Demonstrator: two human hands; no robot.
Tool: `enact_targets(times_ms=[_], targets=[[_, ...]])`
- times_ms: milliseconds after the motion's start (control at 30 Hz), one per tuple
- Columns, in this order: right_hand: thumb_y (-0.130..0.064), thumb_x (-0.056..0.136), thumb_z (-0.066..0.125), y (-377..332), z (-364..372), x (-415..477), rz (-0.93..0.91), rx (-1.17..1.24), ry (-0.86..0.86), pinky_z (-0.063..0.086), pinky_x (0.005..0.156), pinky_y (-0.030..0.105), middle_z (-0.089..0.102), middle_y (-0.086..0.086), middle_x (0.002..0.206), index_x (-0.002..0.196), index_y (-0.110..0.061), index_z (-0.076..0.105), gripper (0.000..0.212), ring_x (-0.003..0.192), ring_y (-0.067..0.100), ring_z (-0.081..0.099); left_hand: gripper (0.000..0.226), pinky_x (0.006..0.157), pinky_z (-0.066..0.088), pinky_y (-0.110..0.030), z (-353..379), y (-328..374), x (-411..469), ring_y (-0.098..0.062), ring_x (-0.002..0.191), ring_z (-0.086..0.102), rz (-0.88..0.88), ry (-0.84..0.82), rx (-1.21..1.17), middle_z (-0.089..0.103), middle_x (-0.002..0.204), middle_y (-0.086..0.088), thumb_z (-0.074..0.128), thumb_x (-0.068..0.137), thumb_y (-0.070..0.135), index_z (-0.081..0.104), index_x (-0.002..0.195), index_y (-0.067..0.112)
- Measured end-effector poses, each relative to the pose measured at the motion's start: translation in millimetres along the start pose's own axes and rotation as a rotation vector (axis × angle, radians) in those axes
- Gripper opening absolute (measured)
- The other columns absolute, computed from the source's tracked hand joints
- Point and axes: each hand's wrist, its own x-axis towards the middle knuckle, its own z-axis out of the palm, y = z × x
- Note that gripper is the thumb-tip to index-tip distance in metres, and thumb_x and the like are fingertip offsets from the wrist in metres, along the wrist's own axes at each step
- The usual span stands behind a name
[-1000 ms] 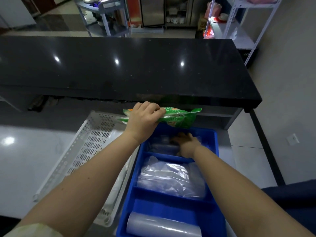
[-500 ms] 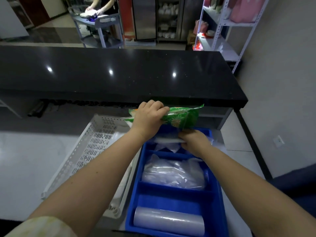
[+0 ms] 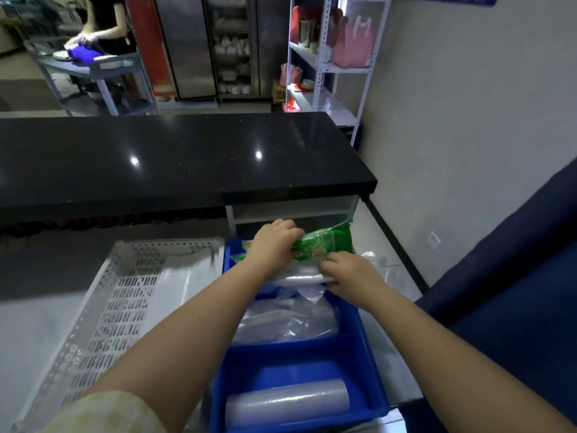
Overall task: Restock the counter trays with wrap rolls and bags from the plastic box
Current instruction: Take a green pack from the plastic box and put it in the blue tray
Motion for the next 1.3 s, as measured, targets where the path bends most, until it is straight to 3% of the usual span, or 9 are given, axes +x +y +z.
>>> enact_targets(times_ms=[233,367,567,700,800,967,1167,1300], targets=[[-0.018,0.079,0.065,-1.0,6.7,-2.2,0.029,-0.021,-0.031,0.048,0.068,0.039,0.059,0.005,0.091,0.096,-0.012,0.063,0.018,0.082,0.025,0.053,0.044,0.084,0.041,-0.037,18.8,-23.0,-9.5,-0.024,0.107,0.049,-0.092,-0.131,0.017,0.057,0.116,0.000,0.070,0.082,0.028,0.057,0.124,0.024],[-0.014,0.075,0.070,-3.5,8.3,4.4,-0.002,-0.021,-0.029,0.039,0.062,0.033,0.060,0.010,0.086,0.091,-0.009,0.064,0.018,0.078,0.029,0.054,0.051,0.088,0.036,-0.038,17.6,-35.7,-11.9,-0.024,0.111,0.047,-0.135,-0.146,0.032,0.054,0.120,0.001,0.067,0.083,0.041,0.051,0.129,0.027],[-0.016,0.079,0.063,-3.7,15.9,13.8,0.001,-0.055,-0.042,0.041,0.066,0.036,0.059,0.009,0.093,0.097,-0.010,0.063,0.019,0.084,0.028,0.053,0.057,0.090,0.036,-0.040,22.4,-49.2,-29.2,-0.024,0.112,0.047,-0.150,-0.103,0.129,0.053,0.122,0.001,0.063,0.083,0.047,0.043,0.133,0.028],[-0.014,0.077,0.064,-1.3,15.2,22.7,-0.016,-0.062,-0.049,0.040,0.064,0.037,0.059,0.011,0.091,0.096,-0.008,0.063,0.020,0.082,0.029,0.053,0.051,0.092,0.034,-0.039,21.3,-52.1,-22.0,-0.023,0.112,0.048,-0.163,-0.097,0.146,0.055,0.121,0.001,0.063,0.086,0.040,0.046,0.132,0.029],[-0.009,0.072,0.066,-0.8,13.2,29.9,-0.031,-0.056,-0.004,0.039,0.058,0.036,0.059,0.011,0.082,0.088,-0.008,0.064,0.016,0.074,0.029,0.053,0.045,0.095,0.034,-0.040,13.1,-56.4,-3.4,-0.023,0.114,0.050,-0.157,-0.183,0.060,0.058,0.121,0.001,0.065,0.086,0.032,0.050,0.129,0.030],[-0.003,0.063,0.071,2.2,15.0,37.1,-0.064,-0.017,0.033,0.043,0.050,0.035,0.059,0.012,0.072,0.079,-0.006,0.066,0.017,0.062,0.029,0.054,0.045,0.085,0.043,-0.036,0.7,-70.9,12.7,-0.019,0.103,0.058,-0.142,-0.287,-0.031,0.063,0.116,0.004,0.071,0.081,0.031,0.055,0.122,0.032],[-0.004,0.070,0.068,3.2,29.2,47.3,-0.030,0.004,0.016,0.042,0.060,0.038,0.059,0.015,0.082,0.091,-0.004,0.065,0.022,0.073,0.031,0.054,0.056,0.099,0.030,-0.044,26.7,-62.0,-0.8,-0.025,0.119,0.043,-0.240,-0.114,0.126,0.052,0.126,-0.001,0.067,0.081,0.040,0.044,0.131,0.029],[-0.005,0.060,0.078,2.2,34.9,57.4,-0.061,0.005,0.041,0.045,0.053,0.036,0.060,0.012,0.075,0.081,-0.006,0.066,0.025,0.064,0.030,0.056,0.062,0.099,0.030,-0.043,13.4,-69.4,-3.6,-0.024,0.121,0.042,-0.259,0.016,0.130,0.052,0.128,-0.001,0.069,0.079,0.043,0.044,0.135,0.027]])
